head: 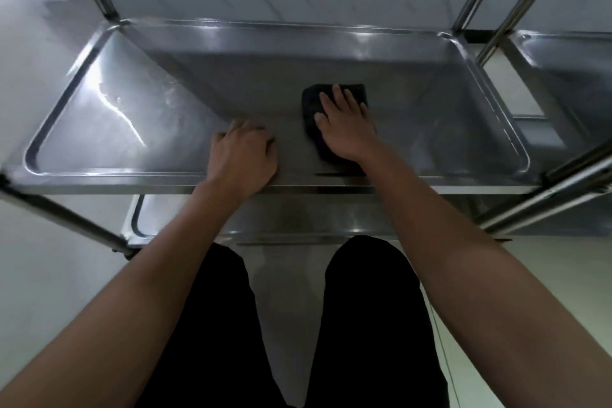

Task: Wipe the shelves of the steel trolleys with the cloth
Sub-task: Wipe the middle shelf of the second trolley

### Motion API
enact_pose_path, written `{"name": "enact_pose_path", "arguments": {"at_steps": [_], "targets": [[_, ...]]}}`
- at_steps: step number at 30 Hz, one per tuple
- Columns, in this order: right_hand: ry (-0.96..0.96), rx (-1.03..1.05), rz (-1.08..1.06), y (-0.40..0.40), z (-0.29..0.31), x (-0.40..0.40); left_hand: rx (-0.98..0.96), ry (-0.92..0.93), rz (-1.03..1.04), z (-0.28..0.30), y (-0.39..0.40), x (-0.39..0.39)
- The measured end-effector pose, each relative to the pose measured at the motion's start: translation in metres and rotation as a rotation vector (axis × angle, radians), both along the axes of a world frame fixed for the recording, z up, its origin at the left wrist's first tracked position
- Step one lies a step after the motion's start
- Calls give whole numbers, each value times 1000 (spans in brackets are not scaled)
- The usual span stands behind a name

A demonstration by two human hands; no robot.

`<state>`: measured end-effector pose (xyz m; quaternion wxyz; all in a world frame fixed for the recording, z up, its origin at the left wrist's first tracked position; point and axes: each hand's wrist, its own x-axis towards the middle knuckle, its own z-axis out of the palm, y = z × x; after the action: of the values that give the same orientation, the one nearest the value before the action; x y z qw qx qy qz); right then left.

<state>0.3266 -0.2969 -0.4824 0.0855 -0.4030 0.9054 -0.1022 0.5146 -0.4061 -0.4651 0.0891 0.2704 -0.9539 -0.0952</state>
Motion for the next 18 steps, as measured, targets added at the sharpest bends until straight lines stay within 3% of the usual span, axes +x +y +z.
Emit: {"name": "enact_pose_path", "arguments": {"at_steps": [7,18], "targets": [[-23,-41,137,-64,2,30,41,44,-47,-6,-7,8],[-37,-72,62,-31,-2,-11,44,55,8,-4,25,-20]]}}
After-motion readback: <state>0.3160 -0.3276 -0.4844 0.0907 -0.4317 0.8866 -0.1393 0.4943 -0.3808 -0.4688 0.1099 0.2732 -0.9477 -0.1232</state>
